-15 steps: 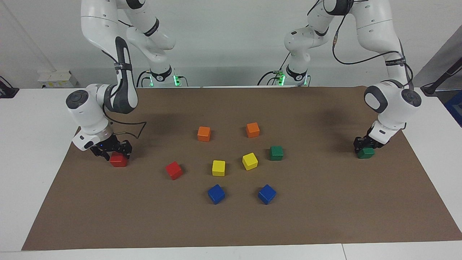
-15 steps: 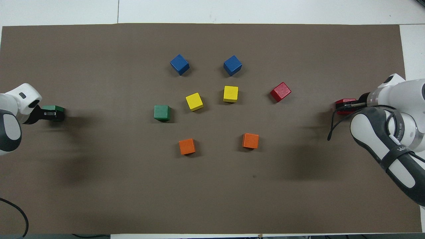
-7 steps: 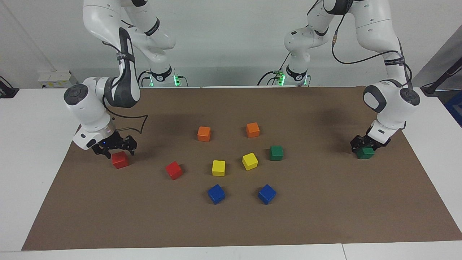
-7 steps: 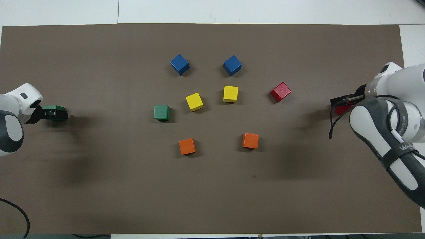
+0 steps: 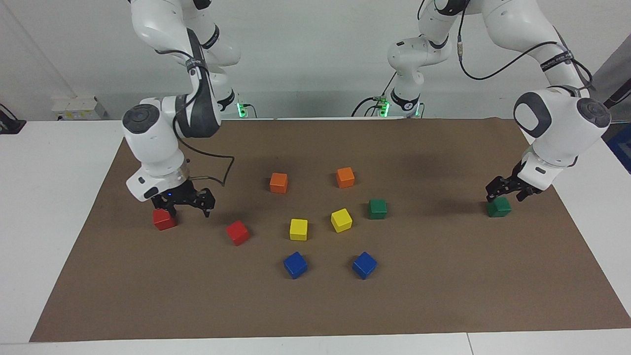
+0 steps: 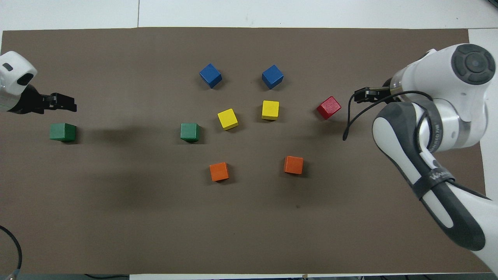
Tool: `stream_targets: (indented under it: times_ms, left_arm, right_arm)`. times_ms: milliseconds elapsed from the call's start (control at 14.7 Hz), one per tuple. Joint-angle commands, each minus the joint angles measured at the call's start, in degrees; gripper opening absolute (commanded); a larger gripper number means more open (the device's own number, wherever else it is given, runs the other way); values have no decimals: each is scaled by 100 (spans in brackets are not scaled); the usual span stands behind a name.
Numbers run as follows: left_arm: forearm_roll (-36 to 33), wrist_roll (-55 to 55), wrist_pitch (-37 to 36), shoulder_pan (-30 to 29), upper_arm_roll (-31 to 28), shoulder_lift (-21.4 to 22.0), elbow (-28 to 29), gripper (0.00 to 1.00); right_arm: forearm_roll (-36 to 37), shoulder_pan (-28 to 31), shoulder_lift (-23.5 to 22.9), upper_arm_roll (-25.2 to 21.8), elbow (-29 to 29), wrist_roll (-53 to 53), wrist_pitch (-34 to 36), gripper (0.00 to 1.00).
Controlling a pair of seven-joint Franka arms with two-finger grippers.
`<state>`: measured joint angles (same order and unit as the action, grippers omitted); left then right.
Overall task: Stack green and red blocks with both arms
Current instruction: 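Set the green cube down and open the left gripper while the right lowers red, then reach the left gripper to the second green cube while the right reaches red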
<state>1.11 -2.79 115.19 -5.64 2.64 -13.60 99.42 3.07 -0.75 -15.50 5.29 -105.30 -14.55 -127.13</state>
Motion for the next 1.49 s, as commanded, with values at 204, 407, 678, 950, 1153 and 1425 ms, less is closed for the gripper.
stream_targets:
  times_ms: [204,407,678,950,1153,1425]
  left_arm:
    - [-23,1964,240,1669,-70,-3,103,100]
    - [-23,2317,889,2363,-70,181,725,100]
    - [-23,2256,1321,2804,-70,77,1114,100]
    - [-198,2256,1611,2972,-70,-116,1264,100]
    - [-304,2256,1735,2981,-79,-275,1273,100]
    - [-401,2238,1901,2981,-71,-389,1308,100]
  right_arm:
    - [53,-364,-525,7,555,-2403,-75,100]
    - [132,-478,-533,7,502,-2369,-119,100]
    - [44,-523,-822,7,651,-3095,-434,100]
    - [27,-514,-1148,7,757,-3432,-786,100]
    - [35,-531,-1245,8,835,-3432,-787,100]
    - [35,-540,-1254,16,827,-3432,-725,100]
